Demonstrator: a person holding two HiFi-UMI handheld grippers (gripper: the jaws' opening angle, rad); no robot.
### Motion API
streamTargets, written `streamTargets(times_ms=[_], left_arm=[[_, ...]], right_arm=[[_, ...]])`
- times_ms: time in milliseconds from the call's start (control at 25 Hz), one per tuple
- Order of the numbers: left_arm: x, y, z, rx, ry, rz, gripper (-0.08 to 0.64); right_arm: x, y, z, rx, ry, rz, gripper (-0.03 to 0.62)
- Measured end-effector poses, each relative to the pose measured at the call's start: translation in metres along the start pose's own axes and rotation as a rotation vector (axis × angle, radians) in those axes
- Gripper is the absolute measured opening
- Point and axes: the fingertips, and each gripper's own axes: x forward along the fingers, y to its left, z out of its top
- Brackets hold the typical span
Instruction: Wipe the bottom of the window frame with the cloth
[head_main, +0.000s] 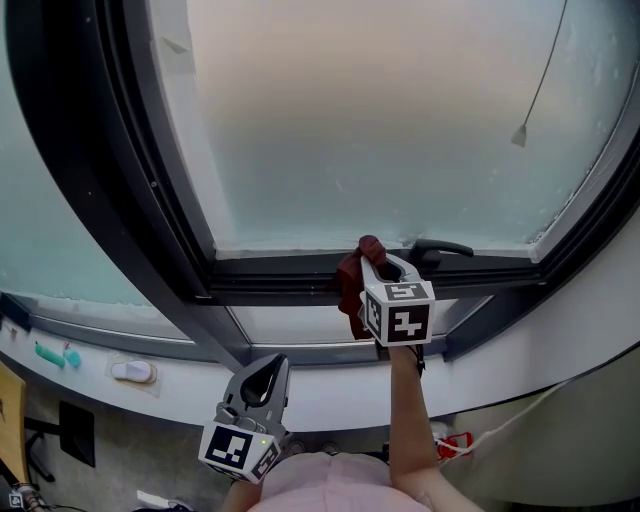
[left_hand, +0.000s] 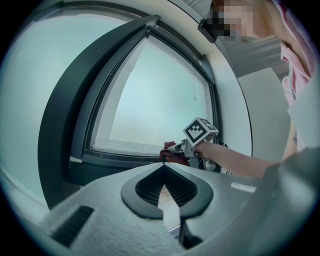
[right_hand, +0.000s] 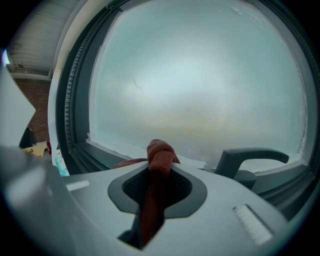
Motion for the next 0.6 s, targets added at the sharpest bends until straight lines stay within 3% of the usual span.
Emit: streamTargets(times_ms=[240,600], left_arm=[[-0.006,0.007,0.003,-0.004,-0.006,0.005,-0.005],[-0.021,0.02,-0.002,-0.016,-0.008,0.022,-0.005]], right_arm=[[-0.003,-0.005,-0.001,0.028,-0.021,0.004,0.063],[-0.004,-0.005,0.0,0.009,-0.056,-0.055,0.063]])
